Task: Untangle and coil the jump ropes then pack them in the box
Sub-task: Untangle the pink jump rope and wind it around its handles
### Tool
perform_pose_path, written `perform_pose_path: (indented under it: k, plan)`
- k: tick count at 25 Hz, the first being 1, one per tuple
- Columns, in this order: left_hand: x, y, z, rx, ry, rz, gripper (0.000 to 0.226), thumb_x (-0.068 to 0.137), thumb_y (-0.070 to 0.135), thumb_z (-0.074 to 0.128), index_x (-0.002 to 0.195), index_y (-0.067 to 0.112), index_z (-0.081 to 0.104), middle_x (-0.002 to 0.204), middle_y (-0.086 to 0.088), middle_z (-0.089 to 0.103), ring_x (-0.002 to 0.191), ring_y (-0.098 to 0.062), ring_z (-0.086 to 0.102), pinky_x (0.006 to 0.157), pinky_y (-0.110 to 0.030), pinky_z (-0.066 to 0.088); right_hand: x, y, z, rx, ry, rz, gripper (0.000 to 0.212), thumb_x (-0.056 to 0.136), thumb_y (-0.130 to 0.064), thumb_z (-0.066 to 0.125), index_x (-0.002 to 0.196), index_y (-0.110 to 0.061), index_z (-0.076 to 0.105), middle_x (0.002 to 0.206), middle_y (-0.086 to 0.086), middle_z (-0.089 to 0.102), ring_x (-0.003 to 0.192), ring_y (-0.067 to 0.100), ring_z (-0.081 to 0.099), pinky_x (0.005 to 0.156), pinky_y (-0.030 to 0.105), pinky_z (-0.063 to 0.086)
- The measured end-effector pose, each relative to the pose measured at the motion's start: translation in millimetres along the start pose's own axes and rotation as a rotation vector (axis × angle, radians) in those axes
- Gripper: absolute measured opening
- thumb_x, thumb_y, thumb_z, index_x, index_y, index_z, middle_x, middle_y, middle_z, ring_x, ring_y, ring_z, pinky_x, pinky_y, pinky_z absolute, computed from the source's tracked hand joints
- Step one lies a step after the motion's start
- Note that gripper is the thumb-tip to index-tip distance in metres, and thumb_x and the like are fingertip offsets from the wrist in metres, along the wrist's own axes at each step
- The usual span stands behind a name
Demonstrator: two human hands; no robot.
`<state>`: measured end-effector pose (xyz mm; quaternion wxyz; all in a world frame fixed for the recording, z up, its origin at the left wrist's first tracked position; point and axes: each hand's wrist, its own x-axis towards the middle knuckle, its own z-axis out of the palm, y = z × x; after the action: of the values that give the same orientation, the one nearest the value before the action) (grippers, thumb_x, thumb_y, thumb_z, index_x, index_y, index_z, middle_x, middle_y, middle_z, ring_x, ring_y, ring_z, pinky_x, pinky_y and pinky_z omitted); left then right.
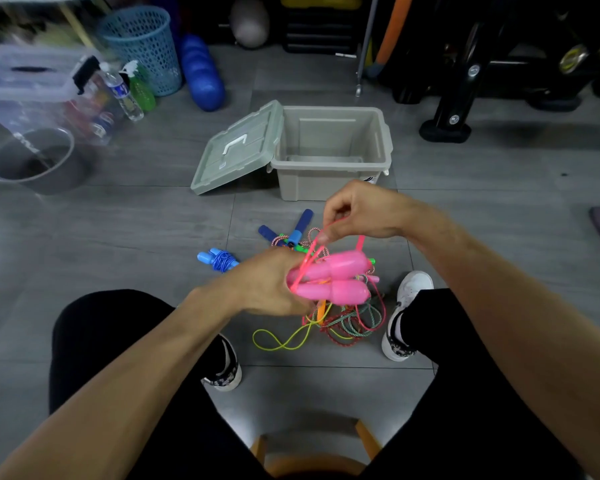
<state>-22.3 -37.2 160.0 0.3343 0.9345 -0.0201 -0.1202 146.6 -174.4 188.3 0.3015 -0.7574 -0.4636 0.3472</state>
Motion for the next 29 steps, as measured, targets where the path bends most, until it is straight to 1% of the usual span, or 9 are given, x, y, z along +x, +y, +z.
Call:
perform_pose_path:
  k: [3,5,9,11,14,17,20,24,29]
  plan:
    - [-11.5,3.6,-17.2,-0.371,0.122,-0.048,0.019,0.063,0.012,0.07,0.072,0.019,0.056,0.059,0.01,0.051,0.051,0.001,0.043,0.049,-0.016,0.034,-1.3,23.4,3.1,0.229,0.125,0.023,0.02,0.084,-0.011,0.069,0.067,-0.022,0.072,0.052,-0.009,0.053,0.05,0.001,0.041,0.051,0.019,0.033]
    - [-14.1,5.3,-22.4,-0.644,0.199,-0.127,0.023,0.07,0.004,0.077,0.075,0.014,0.057,0.052,0.01,0.052,0.042,-0.001,0.042,0.043,-0.015,0.032,-4.2,36.6,11.5,0.274,0.164,0.048,0.029,0.087,-0.021,0.065,0.061,-0.031,0.072,0.052,-0.003,0.046,0.051,0.009,0.036,0.051,0.025,0.03]
    - [-7.4,-0.4,-25.0,-0.93,0.419,-0.36,0.041,0.072,0.045,0.077,0.069,0.013,0.051,0.049,0.0,0.049,0.03,-0.007,0.027,0.036,-0.012,0.018,-4.0,40.5,33.3,0.239,0.158,0.072,0.025,0.089,-0.035,0.06,0.078,-0.018,0.074,0.05,-0.008,0.037,0.049,0.008,0.031,0.05,0.024,0.026]
    - [-1.0,-6.9,-26.5,-0.905,0.514,-0.505,0.047,0.084,0.059,0.057,0.078,0.012,0.053,0.057,-0.004,0.051,0.031,-0.009,0.028,0.035,-0.013,0.019,-1.6,34.4,49.7,0.111,0.143,0.062,0.026,0.093,-0.029,0.059,0.082,-0.01,0.073,0.051,-0.006,0.042,0.047,0.005,0.035,0.048,0.022,0.029]
    - [5.1,-13.2,-21.1,-0.713,0.641,-0.663,0.056,0.085,0.065,0.052,0.096,0.01,0.052,0.063,-0.004,0.058,0.036,-0.011,0.04,0.031,-0.017,0.028,0.5,15.6,79.7,-0.078,0.064,0.026,0.026,0.095,-0.027,0.055,0.078,-0.011,0.067,0.063,0.002,0.058,0.055,0.008,0.051,0.057,0.027,0.04]
    - [10.2,-14.0,-15.4,-0.592,0.733,-0.683,0.053,0.084,0.063,0.055,0.102,0.014,0.046,0.067,-0.006,0.062,0.049,-0.015,0.05,0.032,-0.017,0.033,-0.1,-3.9,94.6,-0.304,-0.023,-0.019,0.036,0.098,-0.028,0.046,0.063,-0.022,0.046,0.058,-0.006,0.045,0.058,0.01,0.044,0.061,0.029,0.03]
    - [14.5,-20.5,-20.4,-0.804,0.745,-0.722,0.053,0.077,0.066,0.063,0.092,0.017,0.048,0.059,-0.005,0.057,0.04,-0.016,0.036,0.036,-0.017,0.026,-3.3,-19.8,96.6,-0.412,-0.049,-0.067,0.034,0.1,-0.031,0.04,0.07,-0.014,0.047,0.062,0.0,0.045,0.067,0.023,0.045,0.062,0.032,0.034]
    - [9.6,-33.8,-25.6,-1.141,0.525,-0.708,0.051,0.069,0.061,0.072,0.081,0.014,0.053,0.053,0.0,0.046,0.032,-0.01,0.024,0.036,-0.014,0.018,-9.3,-25.1,88.3,-0.458,-0.01,-0.149,0.033,0.096,-0.027,0.041,0.066,-0.016,0.044,0.059,0.001,0.045,0.064,0.025,0.046,0.062,0.035,0.042]
    - [11.0,-32.4,-18.0,-0.83,0.649,-0.799,0.05,0.068,0.054,0.078,0.07,0.009,0.057,0.044,0.002,0.049,0.034,-0.013,0.032,0.035,-0.017,0.024,-14.8,-19.2,79.0,-0.498,0.079,-0.141,0.03,0.096,-0.031,0.037,0.073,-0.015,0.047,0.067,0.001,0.046,0.07,0.026,0.048,0.065,0.044,0.047]
